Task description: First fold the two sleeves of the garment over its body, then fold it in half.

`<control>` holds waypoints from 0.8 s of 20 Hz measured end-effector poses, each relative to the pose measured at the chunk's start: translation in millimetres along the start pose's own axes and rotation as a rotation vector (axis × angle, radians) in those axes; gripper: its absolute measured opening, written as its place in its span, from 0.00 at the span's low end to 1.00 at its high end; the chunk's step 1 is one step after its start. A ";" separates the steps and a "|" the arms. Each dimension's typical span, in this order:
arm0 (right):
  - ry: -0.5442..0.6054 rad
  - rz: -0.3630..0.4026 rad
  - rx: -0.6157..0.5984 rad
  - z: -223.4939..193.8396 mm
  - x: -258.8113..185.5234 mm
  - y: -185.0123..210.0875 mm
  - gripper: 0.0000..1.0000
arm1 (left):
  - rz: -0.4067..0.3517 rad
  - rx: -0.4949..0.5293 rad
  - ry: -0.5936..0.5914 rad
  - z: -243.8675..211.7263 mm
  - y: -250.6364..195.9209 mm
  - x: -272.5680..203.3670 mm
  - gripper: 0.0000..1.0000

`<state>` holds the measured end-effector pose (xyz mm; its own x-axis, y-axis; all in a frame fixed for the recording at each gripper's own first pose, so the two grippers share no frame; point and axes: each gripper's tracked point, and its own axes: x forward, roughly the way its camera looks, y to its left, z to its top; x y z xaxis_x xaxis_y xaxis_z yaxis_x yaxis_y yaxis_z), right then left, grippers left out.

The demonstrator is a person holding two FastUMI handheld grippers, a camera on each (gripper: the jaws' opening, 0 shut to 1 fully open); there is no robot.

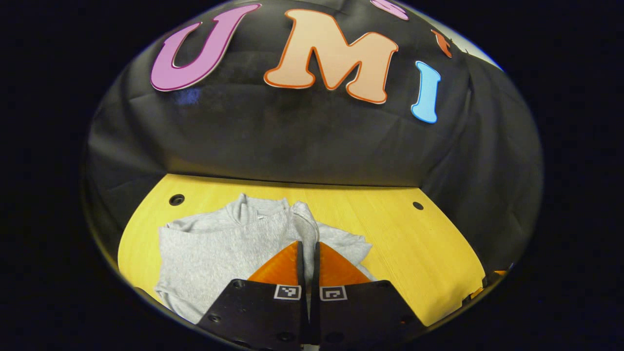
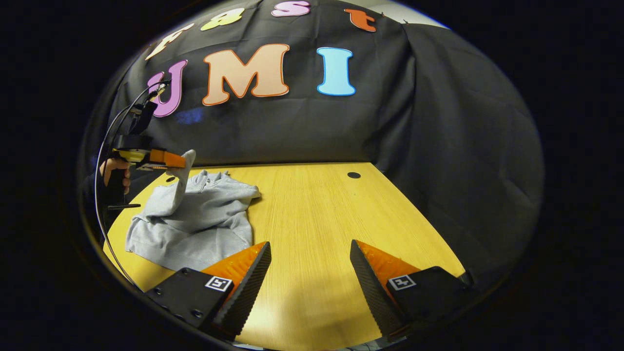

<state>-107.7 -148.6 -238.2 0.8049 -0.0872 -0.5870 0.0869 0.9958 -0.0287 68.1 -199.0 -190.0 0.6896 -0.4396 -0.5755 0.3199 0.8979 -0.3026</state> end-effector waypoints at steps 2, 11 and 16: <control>0.006 -0.013 0.005 -3.8 -2.6 -10.4 1.00 | -0.017 0.015 0.017 -6.4 -13.7 11.7 0.00; 0.034 -0.058 0.022 -14.4 -8.8 -42.7 1.00 | -0.012 0.058 0.117 -48.6 -37.9 69.3 0.05; 0.034 -0.035 0.013 -9.4 -1.1 -30.7 1.00 | -0.001 0.031 0.047 -32.3 -30.7 59.0 0.92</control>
<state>-116.7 -178.8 -244.3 0.7808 -0.1207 -0.6130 0.1224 0.9917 -0.0394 77.9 -253.3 -239.2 0.6583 -0.4407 -0.6103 0.3410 0.8973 -0.2802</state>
